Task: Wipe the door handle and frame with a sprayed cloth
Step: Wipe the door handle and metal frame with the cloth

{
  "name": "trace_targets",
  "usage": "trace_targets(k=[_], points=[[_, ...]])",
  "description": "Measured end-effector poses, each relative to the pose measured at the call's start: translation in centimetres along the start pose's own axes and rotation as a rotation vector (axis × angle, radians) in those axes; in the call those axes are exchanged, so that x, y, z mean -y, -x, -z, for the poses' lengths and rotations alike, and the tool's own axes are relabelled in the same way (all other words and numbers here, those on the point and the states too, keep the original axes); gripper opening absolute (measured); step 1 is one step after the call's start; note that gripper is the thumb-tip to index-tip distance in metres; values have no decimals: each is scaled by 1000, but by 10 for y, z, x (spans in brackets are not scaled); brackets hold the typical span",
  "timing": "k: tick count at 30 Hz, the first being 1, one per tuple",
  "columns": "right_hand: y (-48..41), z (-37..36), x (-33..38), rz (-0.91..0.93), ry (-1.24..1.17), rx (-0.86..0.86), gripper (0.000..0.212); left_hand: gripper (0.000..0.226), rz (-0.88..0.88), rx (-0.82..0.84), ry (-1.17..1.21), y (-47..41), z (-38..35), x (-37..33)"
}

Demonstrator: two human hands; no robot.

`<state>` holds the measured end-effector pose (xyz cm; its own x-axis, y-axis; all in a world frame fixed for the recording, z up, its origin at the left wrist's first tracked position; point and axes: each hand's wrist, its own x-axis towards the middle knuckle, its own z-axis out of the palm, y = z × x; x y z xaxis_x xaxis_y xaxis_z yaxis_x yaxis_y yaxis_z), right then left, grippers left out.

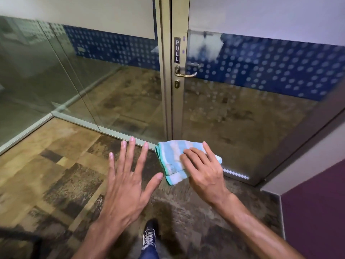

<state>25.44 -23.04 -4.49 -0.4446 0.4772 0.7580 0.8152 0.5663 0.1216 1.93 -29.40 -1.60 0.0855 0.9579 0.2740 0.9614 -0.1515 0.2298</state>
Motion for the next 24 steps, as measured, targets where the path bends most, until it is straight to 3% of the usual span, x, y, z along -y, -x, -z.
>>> trace_targets(k=[6, 12, 21, 24], points=[[-40, -56, -11, -10, -29, 133, 54, 83, -18, 3, 3, -64, -19, 43], [-97, -122, -23, -115, -17, 175, 24, 82, -63, -52, 16, -151, -33, 97], [-177, -188, -40, -229, 91, 177, 30, 80, -158, -99, 18, -263, -48, 145], [-191, -206, -48, -243, 105, 144, 48, 80, -193, -133, 23, -293, -55, 152]])
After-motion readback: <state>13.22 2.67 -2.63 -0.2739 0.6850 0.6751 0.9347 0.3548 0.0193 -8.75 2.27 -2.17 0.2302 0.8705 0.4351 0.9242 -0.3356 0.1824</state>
